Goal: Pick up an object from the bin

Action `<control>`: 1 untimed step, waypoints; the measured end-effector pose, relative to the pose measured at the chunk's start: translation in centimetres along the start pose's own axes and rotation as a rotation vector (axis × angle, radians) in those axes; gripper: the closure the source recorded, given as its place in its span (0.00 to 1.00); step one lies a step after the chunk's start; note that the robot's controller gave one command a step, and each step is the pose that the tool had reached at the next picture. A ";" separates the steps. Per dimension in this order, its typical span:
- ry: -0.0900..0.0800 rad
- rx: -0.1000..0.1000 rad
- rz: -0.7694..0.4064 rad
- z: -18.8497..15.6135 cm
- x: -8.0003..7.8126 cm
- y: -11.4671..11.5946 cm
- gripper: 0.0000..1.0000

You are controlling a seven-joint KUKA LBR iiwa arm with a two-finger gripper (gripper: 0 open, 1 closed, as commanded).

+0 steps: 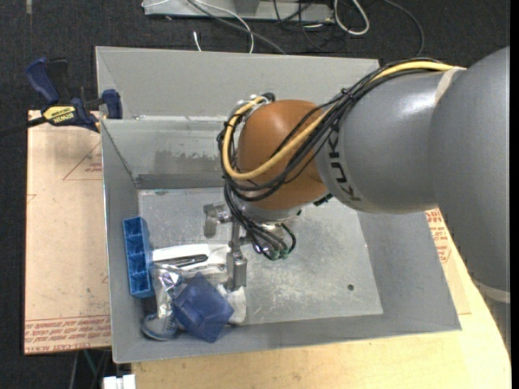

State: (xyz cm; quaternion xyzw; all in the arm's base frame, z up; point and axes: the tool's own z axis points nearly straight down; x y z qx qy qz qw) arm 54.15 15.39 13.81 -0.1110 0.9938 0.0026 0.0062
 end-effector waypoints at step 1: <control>0.014 -0.001 0.046 7.2 -1.8 -0.5 0.00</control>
Offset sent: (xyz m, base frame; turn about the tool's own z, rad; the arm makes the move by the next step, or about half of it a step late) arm 0.0105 0.0237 -0.0681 -0.1578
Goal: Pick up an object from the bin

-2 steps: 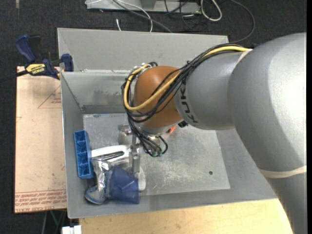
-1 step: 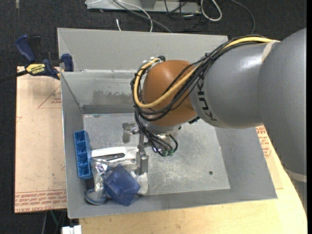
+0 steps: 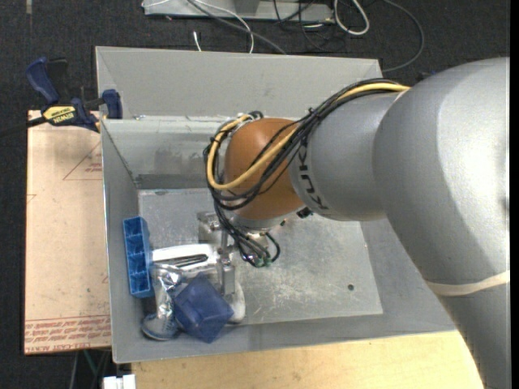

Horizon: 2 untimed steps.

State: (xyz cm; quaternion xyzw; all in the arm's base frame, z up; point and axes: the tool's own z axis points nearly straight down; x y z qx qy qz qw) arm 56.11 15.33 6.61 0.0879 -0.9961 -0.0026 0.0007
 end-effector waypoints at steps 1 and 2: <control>-0.026 0.002 -0.203 -0.5 0.3 2.5 0.00; -0.002 -0.007 -0.018 -0.4 -0.1 0.7 1.00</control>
Offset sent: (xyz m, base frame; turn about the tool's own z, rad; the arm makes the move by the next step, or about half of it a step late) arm -0.0006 0.0015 0.0003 -0.0174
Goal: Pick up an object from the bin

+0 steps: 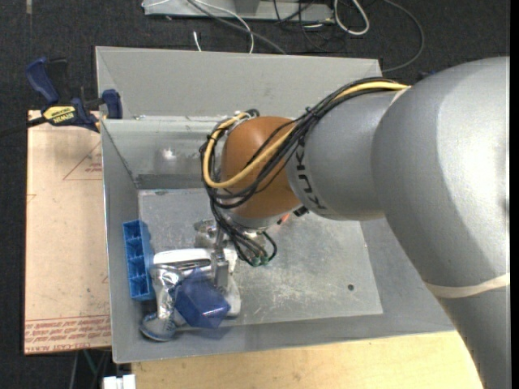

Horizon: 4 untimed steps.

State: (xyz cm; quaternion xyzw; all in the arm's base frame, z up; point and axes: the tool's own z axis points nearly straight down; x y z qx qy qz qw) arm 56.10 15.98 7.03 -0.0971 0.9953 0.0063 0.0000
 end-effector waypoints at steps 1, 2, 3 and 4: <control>0.000 0.000 0.000 0.0 0.0 0.0 1.00; -0.001 0.000 0.001 -0.7 0.0 0.0 1.00; -0.001 0.000 0.002 -1.8 0.0 0.0 1.00; -0.001 0.000 0.003 -2.9 0.1 0.0 1.00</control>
Offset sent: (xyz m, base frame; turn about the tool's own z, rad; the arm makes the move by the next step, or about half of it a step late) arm 0.0001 0.0000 0.0137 0.0001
